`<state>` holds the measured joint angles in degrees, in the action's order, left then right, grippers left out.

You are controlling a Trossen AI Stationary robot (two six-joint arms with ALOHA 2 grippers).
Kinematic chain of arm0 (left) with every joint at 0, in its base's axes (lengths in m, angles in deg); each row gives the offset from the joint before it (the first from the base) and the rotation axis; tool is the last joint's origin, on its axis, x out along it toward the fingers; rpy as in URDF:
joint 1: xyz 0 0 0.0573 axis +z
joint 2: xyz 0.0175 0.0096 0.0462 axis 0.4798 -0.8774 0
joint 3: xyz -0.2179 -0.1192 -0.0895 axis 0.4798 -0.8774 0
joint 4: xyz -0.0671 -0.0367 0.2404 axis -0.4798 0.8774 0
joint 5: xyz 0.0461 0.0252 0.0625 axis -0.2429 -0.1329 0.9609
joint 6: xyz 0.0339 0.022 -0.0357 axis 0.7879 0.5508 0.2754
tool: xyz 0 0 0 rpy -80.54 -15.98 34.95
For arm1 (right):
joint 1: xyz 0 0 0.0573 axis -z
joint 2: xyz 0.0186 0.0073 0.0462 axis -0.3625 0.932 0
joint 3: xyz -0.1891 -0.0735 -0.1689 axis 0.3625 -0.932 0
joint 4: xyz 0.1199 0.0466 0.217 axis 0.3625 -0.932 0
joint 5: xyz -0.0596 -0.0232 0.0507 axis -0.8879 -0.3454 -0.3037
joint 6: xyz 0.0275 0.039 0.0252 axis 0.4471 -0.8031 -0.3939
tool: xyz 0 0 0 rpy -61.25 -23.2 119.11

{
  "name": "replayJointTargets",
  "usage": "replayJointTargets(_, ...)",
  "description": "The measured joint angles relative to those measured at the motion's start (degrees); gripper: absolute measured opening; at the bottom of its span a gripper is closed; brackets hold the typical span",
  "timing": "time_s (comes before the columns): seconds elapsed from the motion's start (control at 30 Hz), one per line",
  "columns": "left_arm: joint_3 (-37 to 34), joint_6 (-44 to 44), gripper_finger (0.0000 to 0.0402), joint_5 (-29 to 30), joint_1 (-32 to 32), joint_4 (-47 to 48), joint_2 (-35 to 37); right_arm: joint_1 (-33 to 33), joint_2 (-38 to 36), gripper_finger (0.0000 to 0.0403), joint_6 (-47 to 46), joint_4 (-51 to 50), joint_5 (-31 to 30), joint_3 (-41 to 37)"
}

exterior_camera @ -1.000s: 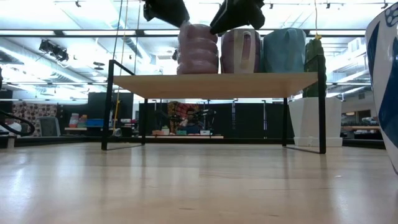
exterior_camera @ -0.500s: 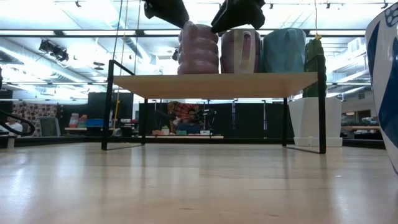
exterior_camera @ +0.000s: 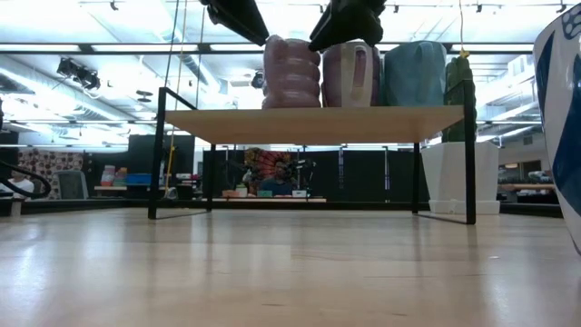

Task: Place coffee mugs
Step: Put the purple mug on the shelf, then put the blue patterned mug on the shelf

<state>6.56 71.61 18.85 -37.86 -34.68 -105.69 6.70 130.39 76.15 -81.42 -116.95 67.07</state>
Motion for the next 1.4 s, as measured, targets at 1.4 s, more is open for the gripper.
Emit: replayJointTargets(1.4,-19.38,1.89,0.0162,5.66,-3.13,-15.32,11.4,-15.15,-9.94,0.0142,-34.37,-19.96,11.2,0.0)
